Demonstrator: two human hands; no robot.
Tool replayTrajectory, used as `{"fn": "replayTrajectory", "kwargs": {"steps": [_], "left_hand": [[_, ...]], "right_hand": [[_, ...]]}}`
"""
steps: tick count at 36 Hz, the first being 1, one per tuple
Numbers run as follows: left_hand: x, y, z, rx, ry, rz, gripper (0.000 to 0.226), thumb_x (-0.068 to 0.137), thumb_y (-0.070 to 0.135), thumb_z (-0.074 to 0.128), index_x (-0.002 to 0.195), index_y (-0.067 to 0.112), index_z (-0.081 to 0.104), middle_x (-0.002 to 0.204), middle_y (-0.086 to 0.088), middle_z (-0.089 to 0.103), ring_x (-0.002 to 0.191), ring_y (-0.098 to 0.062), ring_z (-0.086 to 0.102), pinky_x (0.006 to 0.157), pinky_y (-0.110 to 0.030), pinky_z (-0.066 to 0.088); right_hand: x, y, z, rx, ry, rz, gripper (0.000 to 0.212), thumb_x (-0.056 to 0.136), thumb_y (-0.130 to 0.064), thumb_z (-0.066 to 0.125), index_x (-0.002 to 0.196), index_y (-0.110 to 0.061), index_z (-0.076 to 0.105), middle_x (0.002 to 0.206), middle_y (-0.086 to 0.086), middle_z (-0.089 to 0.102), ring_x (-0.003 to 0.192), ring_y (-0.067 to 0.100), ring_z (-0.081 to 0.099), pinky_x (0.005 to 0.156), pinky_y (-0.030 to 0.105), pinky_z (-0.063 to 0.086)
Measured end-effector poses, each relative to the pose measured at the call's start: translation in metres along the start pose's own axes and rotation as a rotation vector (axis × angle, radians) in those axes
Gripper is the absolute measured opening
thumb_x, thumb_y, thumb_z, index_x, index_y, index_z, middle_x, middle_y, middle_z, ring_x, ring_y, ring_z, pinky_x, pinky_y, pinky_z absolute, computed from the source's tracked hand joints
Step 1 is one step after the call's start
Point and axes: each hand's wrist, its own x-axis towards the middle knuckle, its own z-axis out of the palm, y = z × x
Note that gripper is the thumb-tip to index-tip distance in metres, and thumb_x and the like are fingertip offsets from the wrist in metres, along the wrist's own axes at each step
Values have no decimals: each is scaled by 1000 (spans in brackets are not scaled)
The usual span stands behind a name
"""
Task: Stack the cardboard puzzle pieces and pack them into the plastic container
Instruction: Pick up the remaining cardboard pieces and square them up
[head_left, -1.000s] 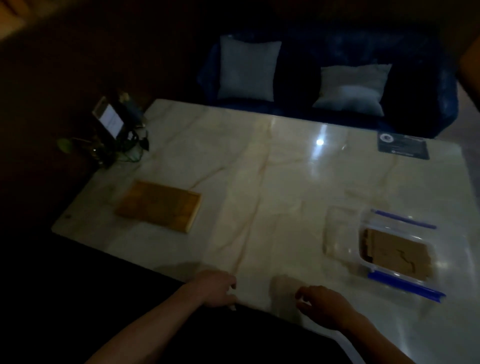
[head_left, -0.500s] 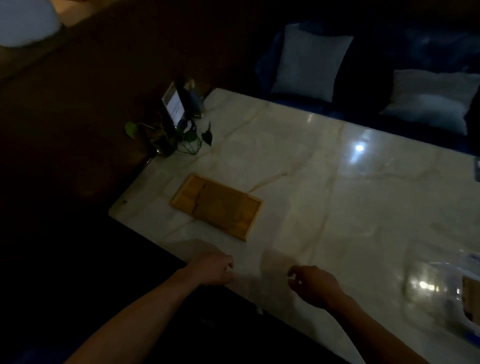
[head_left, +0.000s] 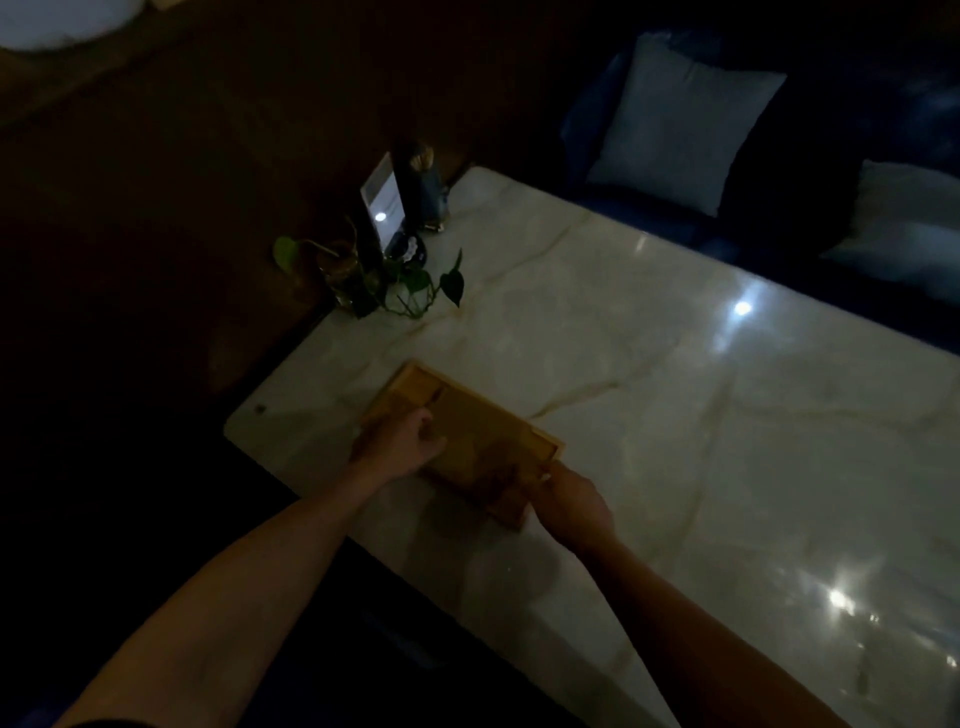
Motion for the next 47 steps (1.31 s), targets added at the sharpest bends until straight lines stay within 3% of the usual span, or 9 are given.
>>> {"fn": "replayTrajectory", "kwargs": {"steps": [8,11,16,21,26,32,38,42,47], "left_hand": [[32,-1,6,-106,9,-180,73,84,46,66,140,6,42,147,-20,39,133,-35,41,106,-44,39],[37,2,14,-98,1,-221,78,85,50,65,144,7,37,150,-20,34,137,-36,37,107,-43,35],[47,6,27,-166,13,-297,77,85,47,65,144,7,37,150,-20,34,137,-36,36,109,-43,34],[53,11,38,-227,68,-321,80,82,40,70,147,10,33,148,-20,38,138,-36,34,112,-48,32],[58,8,40,-240,61,-353,85,75,42,76,144,9,36,144,-20,41,134,-36,39,109,-48,36],[65,9,36,-478,5,-408,86,73,18,82,143,0,35,144,-23,43,133,-36,43,107,-48,39],[52,17,23,-679,28,-421,78,70,4,83,137,-3,44,132,-22,56,120,-34,55,86,-35,46],[35,28,15,-726,34,-374,64,67,3,85,123,1,55,116,-16,64,97,-25,60,75,-32,46],[6,54,26,-800,-57,-295,48,70,8,84,108,13,54,96,-1,64,76,-10,60,55,-18,48]], "right_hand": [[30,-31,8,365,-56,145,28,96,-31,51,115,-12,61,98,6,59,85,21,57,80,36,50],[40,-34,13,464,-39,238,22,94,-26,53,109,-12,62,92,4,61,75,16,58,69,29,48],[48,-37,18,662,-52,345,33,93,-20,54,125,-11,56,112,12,64,98,28,62,87,42,53],[54,-39,16,804,-91,379,24,92,-13,54,115,-10,62,106,13,66,100,35,64,95,53,52],[56,-35,18,1011,-110,426,31,93,-7,55,124,-9,59,111,14,65,97,30,63,81,41,53],[55,-27,14,1123,-151,531,35,92,-6,58,127,-3,55,116,19,65,104,36,63,91,49,54],[44,-21,3,1134,-191,462,35,89,-10,64,123,-14,55,113,12,65,95,27,62,73,39,55],[26,-13,-7,1078,-149,369,15,89,-9,65,101,-18,62,95,8,67,76,19,64,59,29,51],[-3,16,-20,1126,-39,398,40,86,-8,70,120,-11,47,101,17,63,76,26,61,61,29,43]]}}
